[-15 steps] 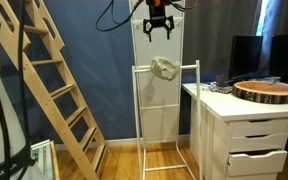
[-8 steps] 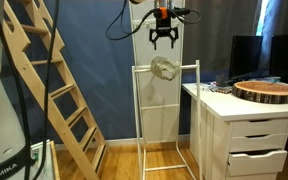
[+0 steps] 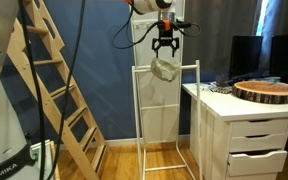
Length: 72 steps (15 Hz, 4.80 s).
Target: Hang the cap on the vertical rod
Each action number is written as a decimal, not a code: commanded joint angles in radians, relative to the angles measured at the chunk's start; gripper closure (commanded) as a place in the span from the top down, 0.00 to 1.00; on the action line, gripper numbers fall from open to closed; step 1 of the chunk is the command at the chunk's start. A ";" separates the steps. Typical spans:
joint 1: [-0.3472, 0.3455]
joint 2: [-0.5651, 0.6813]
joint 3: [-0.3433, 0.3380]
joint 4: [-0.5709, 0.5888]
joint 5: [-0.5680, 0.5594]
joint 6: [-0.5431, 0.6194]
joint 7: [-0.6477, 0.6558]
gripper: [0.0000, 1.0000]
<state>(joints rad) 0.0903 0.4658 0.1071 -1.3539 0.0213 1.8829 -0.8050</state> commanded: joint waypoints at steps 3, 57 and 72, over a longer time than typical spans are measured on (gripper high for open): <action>-0.019 0.090 0.024 0.099 0.007 -0.031 0.002 1.00; 0.115 0.339 0.011 0.486 -0.164 -0.286 0.091 0.88; 0.111 0.380 0.014 0.603 -0.158 -0.396 0.097 0.02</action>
<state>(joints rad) 0.1900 0.8273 0.1294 -0.8125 -0.1216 1.5341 -0.7072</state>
